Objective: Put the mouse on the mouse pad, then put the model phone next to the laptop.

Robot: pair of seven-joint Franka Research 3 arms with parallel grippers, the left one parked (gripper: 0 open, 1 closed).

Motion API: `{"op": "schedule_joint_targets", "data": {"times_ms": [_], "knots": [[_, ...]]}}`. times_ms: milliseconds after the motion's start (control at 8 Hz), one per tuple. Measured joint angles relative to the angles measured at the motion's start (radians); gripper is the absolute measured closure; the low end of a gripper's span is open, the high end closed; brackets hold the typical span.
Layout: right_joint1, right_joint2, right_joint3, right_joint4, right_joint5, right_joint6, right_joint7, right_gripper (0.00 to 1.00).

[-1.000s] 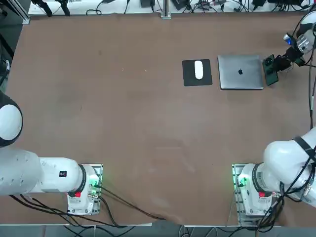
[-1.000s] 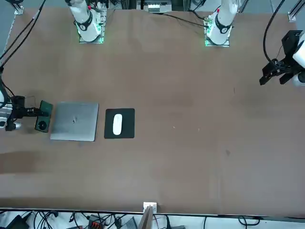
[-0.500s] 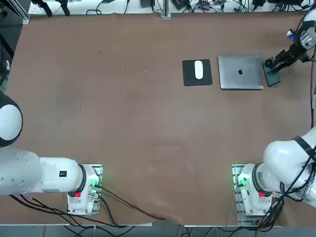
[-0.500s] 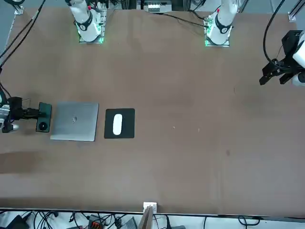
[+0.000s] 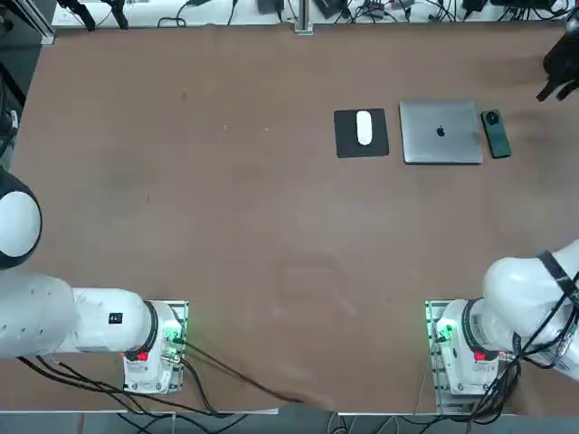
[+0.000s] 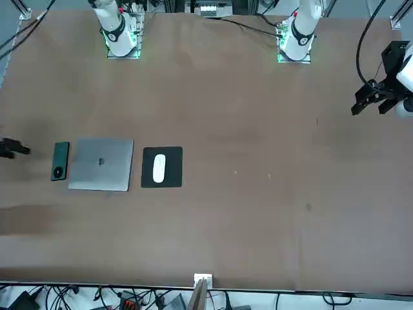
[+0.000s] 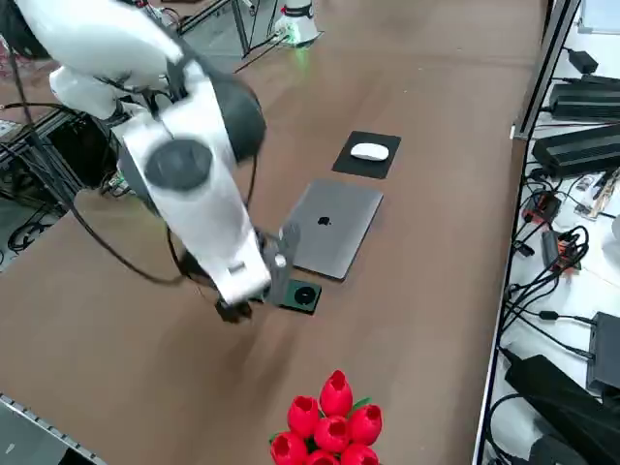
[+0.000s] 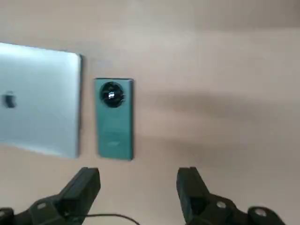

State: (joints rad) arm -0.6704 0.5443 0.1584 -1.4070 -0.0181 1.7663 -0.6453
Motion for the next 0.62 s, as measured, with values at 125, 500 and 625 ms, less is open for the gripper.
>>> {"op": "schedule_joint_targets", "data": {"times_ms": [125, 500, 625], "knots": [[0.025, -0.067, 0.010, 0.001, 0.001, -0.099, 0.040, 0.00], [0.213, -0.207, 0.021, -0.002, 0.000, -0.275, 0.240, 0.00], [0.297, -0.236, 0.023, -0.003, 0.000, -0.300, 0.351, 0.00]]}}
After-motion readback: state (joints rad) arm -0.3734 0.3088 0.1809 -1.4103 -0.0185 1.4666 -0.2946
